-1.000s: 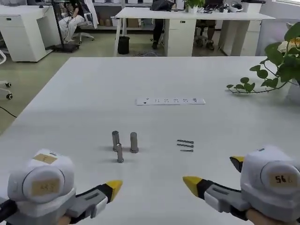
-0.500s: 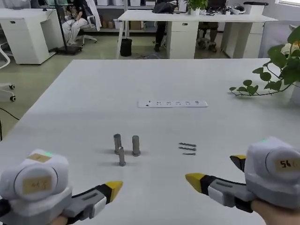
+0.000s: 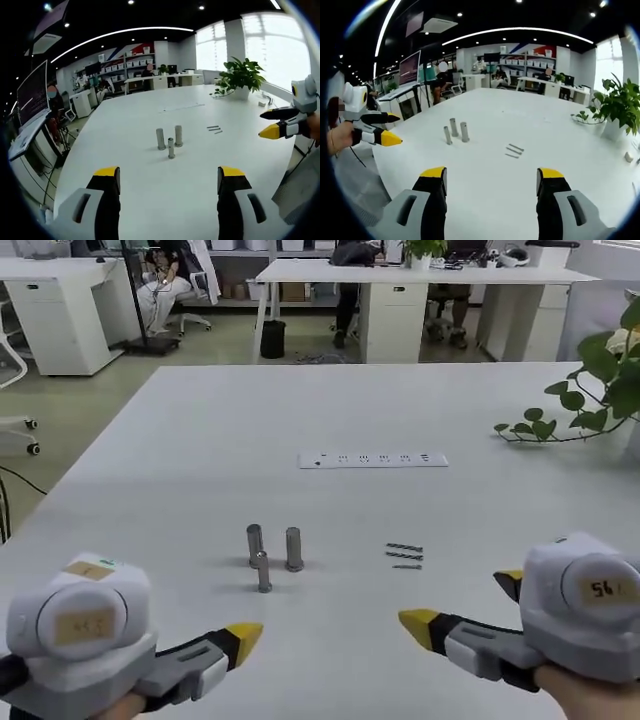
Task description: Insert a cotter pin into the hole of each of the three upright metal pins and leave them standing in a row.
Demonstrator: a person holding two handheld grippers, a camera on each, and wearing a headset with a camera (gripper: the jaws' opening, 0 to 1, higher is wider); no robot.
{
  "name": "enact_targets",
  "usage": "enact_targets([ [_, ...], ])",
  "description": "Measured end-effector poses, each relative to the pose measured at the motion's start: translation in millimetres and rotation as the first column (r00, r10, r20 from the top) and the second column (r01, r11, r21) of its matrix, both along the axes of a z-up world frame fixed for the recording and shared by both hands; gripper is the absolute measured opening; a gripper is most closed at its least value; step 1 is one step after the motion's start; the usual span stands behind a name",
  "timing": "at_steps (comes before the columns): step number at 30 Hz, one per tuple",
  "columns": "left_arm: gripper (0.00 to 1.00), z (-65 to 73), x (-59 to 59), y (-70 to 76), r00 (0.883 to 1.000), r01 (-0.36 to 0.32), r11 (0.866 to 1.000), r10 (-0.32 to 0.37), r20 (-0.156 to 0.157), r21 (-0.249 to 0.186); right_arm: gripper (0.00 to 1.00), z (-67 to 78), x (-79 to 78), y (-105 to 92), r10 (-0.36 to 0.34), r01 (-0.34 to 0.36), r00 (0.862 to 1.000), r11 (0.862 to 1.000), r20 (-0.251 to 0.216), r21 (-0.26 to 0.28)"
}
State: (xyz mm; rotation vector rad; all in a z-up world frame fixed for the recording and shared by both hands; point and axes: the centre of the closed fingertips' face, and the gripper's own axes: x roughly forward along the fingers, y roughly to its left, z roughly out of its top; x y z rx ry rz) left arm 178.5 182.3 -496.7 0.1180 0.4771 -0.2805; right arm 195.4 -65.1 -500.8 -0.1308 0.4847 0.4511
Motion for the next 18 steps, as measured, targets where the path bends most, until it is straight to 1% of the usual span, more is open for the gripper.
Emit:
enact_targets([
  [4, 0.79, 1.3, 0.2, -1.7, 1.0, 0.004, 1.0, -0.004, 0.006, 0.001, 0.7, 0.8, -0.5, -0.9, 0.0, 0.0, 1.0, 1.0, 0.006, -0.003],
  [12, 0.79, 1.2, -0.9, -5.1, 1.0, 0.018, 1.0, -0.018, 0.004, 0.012, 0.7, 0.4, -2.1, -2.3, -0.002, 0.002, 1.0, 1.0, 0.006, 0.003],
  [18, 0.78, 1.3, -2.1, -4.8, 1.0, 0.022, 0.999, -0.022, 0.003, 0.023, 0.7, 0.8, -2.5, -2.3, -0.001, 0.001, 1.0, 1.0, 0.008, 0.008],
])
